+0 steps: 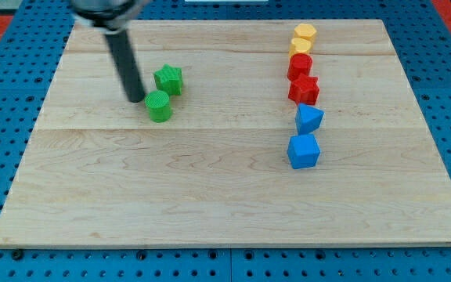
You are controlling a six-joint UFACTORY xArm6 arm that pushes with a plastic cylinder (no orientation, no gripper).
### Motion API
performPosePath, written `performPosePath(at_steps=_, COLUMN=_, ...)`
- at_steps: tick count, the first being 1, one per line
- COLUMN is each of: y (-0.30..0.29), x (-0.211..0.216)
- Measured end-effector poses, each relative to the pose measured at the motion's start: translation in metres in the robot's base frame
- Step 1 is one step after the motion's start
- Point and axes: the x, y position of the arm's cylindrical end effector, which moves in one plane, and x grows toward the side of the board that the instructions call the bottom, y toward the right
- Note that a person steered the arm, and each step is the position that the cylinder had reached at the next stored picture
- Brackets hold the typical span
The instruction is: Push the green circle away from the green star
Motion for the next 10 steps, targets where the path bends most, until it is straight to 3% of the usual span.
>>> performPosePath(at_steps=2, y=0.042, x=0.096)
performPosePath(at_steps=3, y=0.014, x=0.089)
performPosePath(at_steps=4, y=0.056, x=0.084)
performPosePath(at_steps=5, y=0.097, x=0.127)
performPosePath(at_steps=7, y=0.061, x=0.133)
performPosePath(at_steps=8, y=0.059, x=0.158)
performPosePath(at_steps=10, y=0.161, x=0.17)
